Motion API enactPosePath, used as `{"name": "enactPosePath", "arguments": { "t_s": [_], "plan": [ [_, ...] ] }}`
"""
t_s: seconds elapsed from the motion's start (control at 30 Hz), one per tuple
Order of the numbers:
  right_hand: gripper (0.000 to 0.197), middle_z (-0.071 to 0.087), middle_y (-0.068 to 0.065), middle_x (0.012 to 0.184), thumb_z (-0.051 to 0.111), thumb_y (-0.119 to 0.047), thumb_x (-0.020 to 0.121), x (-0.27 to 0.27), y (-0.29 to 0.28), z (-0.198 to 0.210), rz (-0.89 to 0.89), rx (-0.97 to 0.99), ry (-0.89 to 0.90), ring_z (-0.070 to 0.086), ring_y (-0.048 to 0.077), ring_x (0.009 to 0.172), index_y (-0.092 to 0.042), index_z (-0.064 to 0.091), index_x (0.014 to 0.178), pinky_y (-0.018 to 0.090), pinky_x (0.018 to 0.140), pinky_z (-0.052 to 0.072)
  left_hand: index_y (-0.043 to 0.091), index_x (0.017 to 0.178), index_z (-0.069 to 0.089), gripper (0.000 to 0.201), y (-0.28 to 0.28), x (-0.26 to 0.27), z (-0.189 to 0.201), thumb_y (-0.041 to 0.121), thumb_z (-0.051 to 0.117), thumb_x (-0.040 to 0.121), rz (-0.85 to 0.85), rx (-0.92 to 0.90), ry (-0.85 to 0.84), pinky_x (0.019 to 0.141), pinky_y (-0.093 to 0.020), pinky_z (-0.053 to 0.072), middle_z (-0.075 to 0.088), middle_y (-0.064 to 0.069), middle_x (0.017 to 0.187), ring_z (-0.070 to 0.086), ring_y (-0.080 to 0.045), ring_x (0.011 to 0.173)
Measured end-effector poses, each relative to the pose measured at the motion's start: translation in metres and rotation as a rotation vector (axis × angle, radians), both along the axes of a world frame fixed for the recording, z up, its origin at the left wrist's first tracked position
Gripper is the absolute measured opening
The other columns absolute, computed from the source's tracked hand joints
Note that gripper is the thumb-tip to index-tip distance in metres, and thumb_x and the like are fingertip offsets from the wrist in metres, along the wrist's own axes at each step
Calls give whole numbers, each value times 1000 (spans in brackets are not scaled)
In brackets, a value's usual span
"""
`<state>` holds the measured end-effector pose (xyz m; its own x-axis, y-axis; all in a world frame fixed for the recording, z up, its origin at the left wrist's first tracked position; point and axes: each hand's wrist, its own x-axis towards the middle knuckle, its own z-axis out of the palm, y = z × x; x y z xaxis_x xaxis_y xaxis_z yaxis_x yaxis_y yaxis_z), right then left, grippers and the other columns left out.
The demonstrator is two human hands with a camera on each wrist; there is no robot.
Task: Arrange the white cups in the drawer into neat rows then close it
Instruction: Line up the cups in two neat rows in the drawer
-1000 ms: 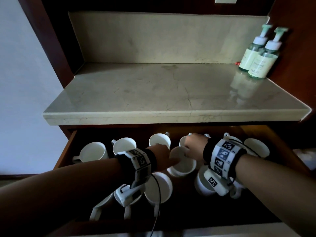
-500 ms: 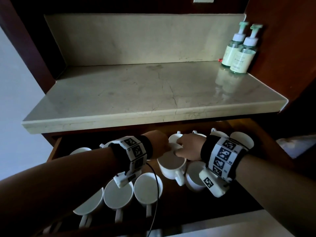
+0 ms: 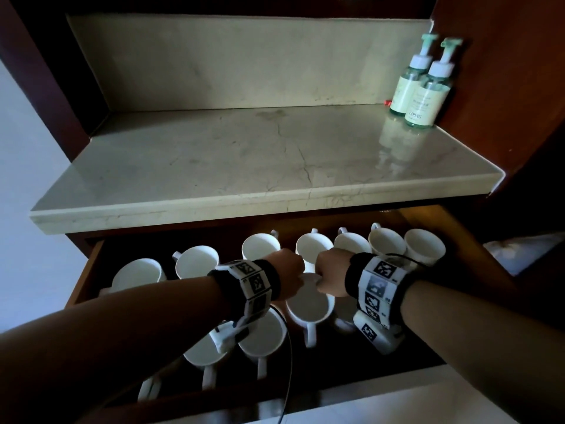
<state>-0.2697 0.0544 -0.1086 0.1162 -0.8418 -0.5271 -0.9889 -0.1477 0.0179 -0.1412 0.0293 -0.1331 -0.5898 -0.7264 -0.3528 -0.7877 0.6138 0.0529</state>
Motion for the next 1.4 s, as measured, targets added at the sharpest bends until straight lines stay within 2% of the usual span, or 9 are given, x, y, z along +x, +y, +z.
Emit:
{"name": "enactPosePath", "arguments": {
  "t_s": [0.3, 0.57, 0.73, 0.83, 0.93, 1.0, 1.13, 1.3, 1.4],
  "plan": [
    [36, 43, 2, 55, 53, -12, 88, 12, 1, -13, 186, 32, 112, 41, 15, 50, -13, 40, 55, 24, 50, 37, -1, 92, 68, 28, 10, -3, -11, 22, 53, 88, -55, 74, -72, 82, -36, 52, 69, -17, 100, 64, -32, 98],
    [45, 32, -8, 63, 62, -16, 87, 8, 1, -20, 197, 37, -10, 28, 5, 52, -27, 28, 61, 18, 50, 27, 6, 111, 68, 34, 13, -4, -13, 30, 62, 88, -33, 118, -81, 95, -36, 50, 67, -12, 115, 61, -27, 112],
    [38, 55, 8, 62, 58, -37, 88, 0, -5, -15, 250, 95, 31, 52, 23, 60, -9, 54, 62, 27, 54, 37, 4, 115, 66, 37, 13, -3, -11, 30, 61, 90, -93, 113, -116, 93, -36, 47, 65, -14, 119, 59, -29, 115],
    [40, 66, 6, 72, 55, -53, 83, -31, -14, -10, 212, -25, -52, 60, 23, 69, -15, 61, 71, 29, 65, 49, 1, 112, 66, 36, 15, -2, -10, 31, 60, 91, -111, 120, -135, 90, -36, 47, 66, -15, 116, 60, -30, 113],
    [36, 51, -1, 62, 59, -43, 86, -51, -14, -9, 241, 116, 139, 52, 20, 62, -15, 49, 66, 25, 52, 39, 0, 108, 66, 36, 16, -2, -6, 31, 59, 92, -119, 132, -148, 88, -36, 47, 67, -15, 114, 61, -30, 111],
    [38, 51, -1, 63, 60, -46, 86, -53, -13, -14, 215, 198, 207, 51, 19, 60, -18, 47, 64, 27, 58, 43, 0, 108, 66, 35, 17, -3, -4, 30, 59, 92, -129, 128, -150, 87, -36, 47, 66, -15, 115, 61, -30, 111],
    [25, 62, 4, 80, 56, -36, 91, -49, -13, -22, 164, 175, 196, 56, 20, 72, -12, 64, 88, 31, 67, 47, 0, 107, 66, 34, 18, -3, -1, 30, 58, 92, -162, 106, -153, 86, -36, 49, 67, -16, 114, 62, -31, 110],
    [24, 46, -3, 65, 48, -24, 96, -44, -11, -11, 159, 154, 213, 50, 19, 71, -9, 56, 78, 22, 51, 34, 2, 110, 64, 34, 17, -1, -2, 30, 55, 94, -170, 131, -152, 87, -36, 47, 65, -15, 116, 60, -31, 113],
    [26, 44, -3, 66, 44, -26, 97, -44, -10, 6, 116, 98, 220, 48, 18, 76, -12, 57, 81, 26, 61, 35, 0, 103, 61, 29, 18, 0, 6, 28, 52, 97, -175, 153, -105, 86, -35, 42, 62, -16, 107, 55, -30, 120]
  ]
}}
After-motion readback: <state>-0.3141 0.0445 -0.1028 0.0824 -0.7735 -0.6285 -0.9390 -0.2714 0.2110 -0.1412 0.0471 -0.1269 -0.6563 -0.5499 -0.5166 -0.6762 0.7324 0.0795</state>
